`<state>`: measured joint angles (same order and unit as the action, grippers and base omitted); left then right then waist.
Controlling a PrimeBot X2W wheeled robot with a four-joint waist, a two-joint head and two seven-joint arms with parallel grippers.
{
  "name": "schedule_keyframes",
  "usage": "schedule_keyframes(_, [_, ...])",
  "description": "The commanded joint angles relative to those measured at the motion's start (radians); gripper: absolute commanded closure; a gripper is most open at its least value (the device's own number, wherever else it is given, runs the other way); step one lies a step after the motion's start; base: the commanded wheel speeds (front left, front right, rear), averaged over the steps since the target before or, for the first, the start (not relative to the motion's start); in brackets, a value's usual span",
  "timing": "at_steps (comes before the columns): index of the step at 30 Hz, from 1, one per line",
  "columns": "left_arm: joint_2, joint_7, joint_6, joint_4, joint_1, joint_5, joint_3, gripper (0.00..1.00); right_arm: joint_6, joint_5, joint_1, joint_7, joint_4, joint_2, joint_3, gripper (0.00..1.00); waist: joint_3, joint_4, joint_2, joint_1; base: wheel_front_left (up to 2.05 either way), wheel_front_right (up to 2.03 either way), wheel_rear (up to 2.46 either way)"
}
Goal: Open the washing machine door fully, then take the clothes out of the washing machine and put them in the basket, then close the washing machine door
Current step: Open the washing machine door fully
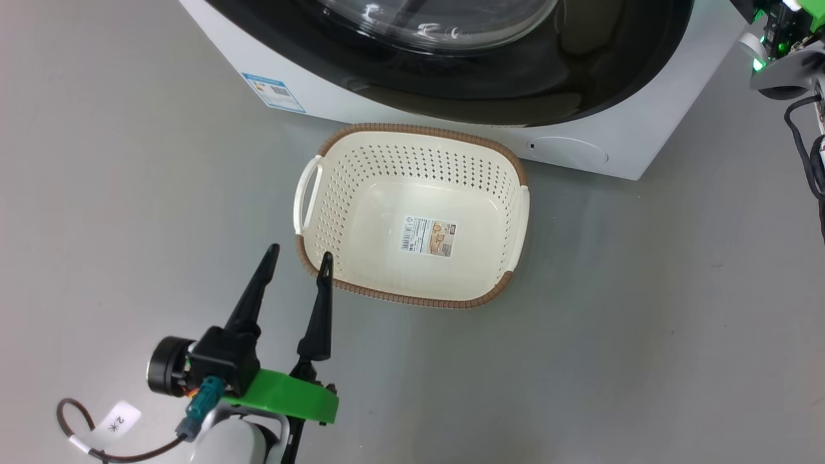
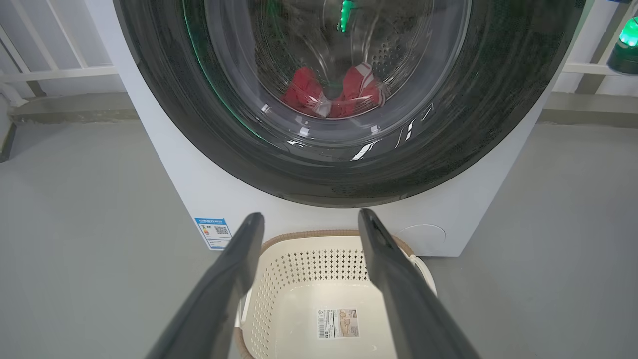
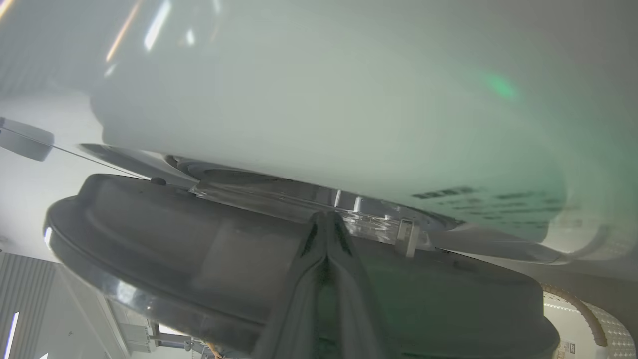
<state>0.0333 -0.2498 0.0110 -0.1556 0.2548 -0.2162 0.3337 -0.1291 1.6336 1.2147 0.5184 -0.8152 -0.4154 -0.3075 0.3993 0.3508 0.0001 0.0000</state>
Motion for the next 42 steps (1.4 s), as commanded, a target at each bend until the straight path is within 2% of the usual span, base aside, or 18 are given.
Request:
schedule_keyframes(1, [0.017,-0.012,0.011,0.028,0.023,-0.007,-0.023,0.0,-0.002,-0.008,0.019,0.012,0.016,0.022,-0.01,1.0,0.003,0.002,-0.0001,0.0,0.0,0.0,0.0])
schedule_keyframes(6, [0.017,-0.012,0.018,0.028,0.029,-0.009,-0.011,0.0,-0.002,-0.018,0.018,0.035,0.022,0.037,-0.025,1.0,-0.002,0.002,-0.0001,0.0,0.0,0.0,0.0])
schedule_keyframes(11, [0.017,-0.012,0.021,0.02,0.024,-0.006,-0.012,0.0,-0.002,-0.036,-0.025,0.059,0.081,0.045,-0.05,1.0,-0.026,-0.008,-0.0001,0.0,0.0,0.0,0.0])
schedule_keyframes(23, [0.017,-0.012,0.017,0.001,-0.031,0.016,-0.046,0.0,-0.002,-0.027,-0.209,0.089,0.236,0.069,-0.074,1.0,-0.108,-0.033,-0.0001,0.0,0.0,0.0,0.0])
schedule_keyframes(42, [0.017,-0.012,0.007,-0.012,-0.129,0.032,-0.063,0.0,-0.002,-0.027,-0.479,0.129,0.456,0.131,-0.129,1.0,-0.218,-0.001,-0.0001,0.0,0.0,0.0,0.0])
